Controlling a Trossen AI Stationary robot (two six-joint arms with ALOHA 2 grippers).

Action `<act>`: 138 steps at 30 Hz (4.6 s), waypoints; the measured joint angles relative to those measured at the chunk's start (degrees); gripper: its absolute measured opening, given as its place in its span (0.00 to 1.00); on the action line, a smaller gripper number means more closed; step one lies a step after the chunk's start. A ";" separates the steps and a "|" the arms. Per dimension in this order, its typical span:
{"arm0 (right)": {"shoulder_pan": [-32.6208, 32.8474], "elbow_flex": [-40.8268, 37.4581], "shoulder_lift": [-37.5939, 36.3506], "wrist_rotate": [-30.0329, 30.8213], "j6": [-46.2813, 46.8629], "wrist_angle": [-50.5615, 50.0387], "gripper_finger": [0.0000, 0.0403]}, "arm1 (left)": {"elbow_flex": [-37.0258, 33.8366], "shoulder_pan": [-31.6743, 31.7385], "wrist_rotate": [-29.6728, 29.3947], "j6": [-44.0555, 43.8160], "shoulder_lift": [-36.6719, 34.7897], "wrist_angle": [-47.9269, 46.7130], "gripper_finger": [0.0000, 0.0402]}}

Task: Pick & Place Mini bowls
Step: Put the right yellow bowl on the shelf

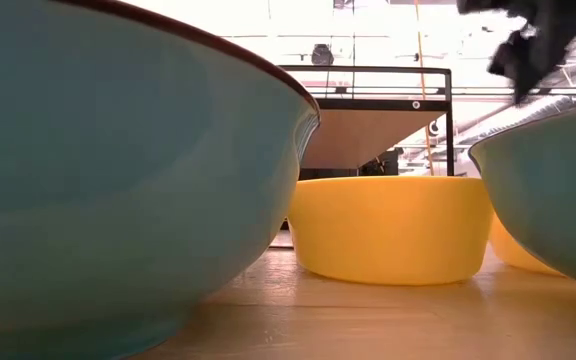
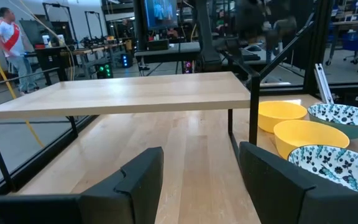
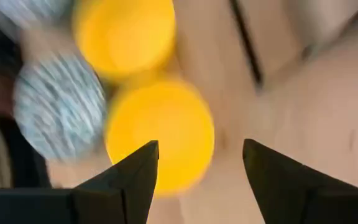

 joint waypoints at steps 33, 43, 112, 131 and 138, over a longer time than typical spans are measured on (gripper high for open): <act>0.67 -9.60 12.72 -1.60 8.62 8.23 0.40 | 0.00 0.00 0.00 0.00 0.00 -0.02 0.53; 0.67 -9.60 12.72 -1.50 8.58 6.21 0.30 | 0.00 0.00 0.00 0.00 0.00 -0.02 0.53; -57.88 60.45 28.14 -13.40 -35.71 1.89 0.00 | -0.01 0.00 0.00 0.00 0.02 -0.02 0.53; -68.44 60.42 40.39 -13.32 -35.81 -13.90 0.00 | 0.00 0.00 0.00 0.00 0.02 -0.02 0.53; -68.84 57.34 39.78 -13.46 -36.43 -15.49 0.02 | 0.01 0.02 0.00 0.00 0.02 -0.02 0.53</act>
